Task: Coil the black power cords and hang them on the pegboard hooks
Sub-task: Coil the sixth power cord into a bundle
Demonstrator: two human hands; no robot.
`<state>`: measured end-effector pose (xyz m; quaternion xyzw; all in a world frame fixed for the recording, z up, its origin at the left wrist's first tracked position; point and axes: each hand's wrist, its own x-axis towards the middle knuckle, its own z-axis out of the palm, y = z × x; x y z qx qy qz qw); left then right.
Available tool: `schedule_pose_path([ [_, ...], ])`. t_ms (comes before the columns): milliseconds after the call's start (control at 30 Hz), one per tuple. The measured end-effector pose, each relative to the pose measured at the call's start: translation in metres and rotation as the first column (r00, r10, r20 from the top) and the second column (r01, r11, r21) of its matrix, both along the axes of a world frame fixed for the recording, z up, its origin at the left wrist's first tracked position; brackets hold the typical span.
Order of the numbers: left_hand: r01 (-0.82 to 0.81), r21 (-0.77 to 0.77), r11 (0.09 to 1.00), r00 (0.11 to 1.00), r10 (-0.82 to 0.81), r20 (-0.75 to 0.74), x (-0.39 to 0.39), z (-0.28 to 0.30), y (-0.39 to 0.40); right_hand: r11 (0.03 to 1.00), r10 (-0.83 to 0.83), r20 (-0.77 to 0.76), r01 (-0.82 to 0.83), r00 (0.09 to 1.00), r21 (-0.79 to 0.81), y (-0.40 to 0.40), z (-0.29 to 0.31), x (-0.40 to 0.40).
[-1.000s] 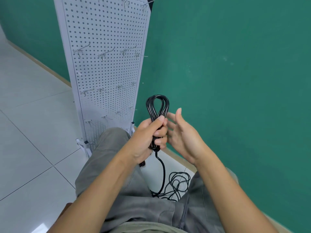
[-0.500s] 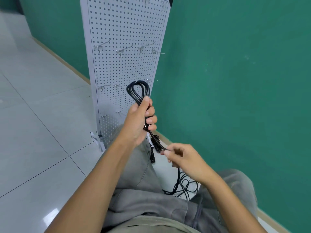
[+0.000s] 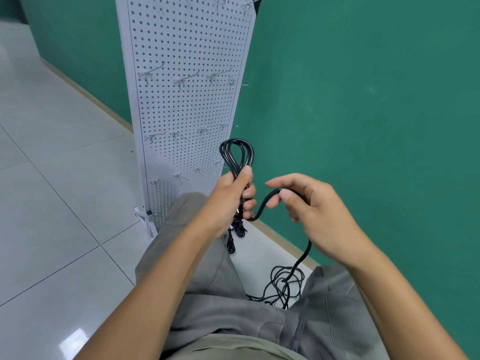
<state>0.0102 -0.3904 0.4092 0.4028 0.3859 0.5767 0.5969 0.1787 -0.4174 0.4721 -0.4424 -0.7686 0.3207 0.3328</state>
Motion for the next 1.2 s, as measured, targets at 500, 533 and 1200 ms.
schedule_pose_path([
  [500,0.273,0.048,0.961,0.961,-0.269,-0.07,0.026,0.015,-0.021,0.947,-0.299,0.074,0.286,0.951,0.147,0.026,0.015,0.009],
  [533,0.283,0.046,0.958,0.959,-0.281,-0.048,0.026,0.015,-0.022,0.942,-0.315,0.07,0.302,0.947,0.145,0.026,0.014,0.01],
  [1200,0.311,0.072,0.948,0.913,-0.278,-0.298,0.016,0.023,-0.024,0.942,-0.198,-0.69,-0.06,0.696,-0.331,0.011,-0.023,0.03],
])
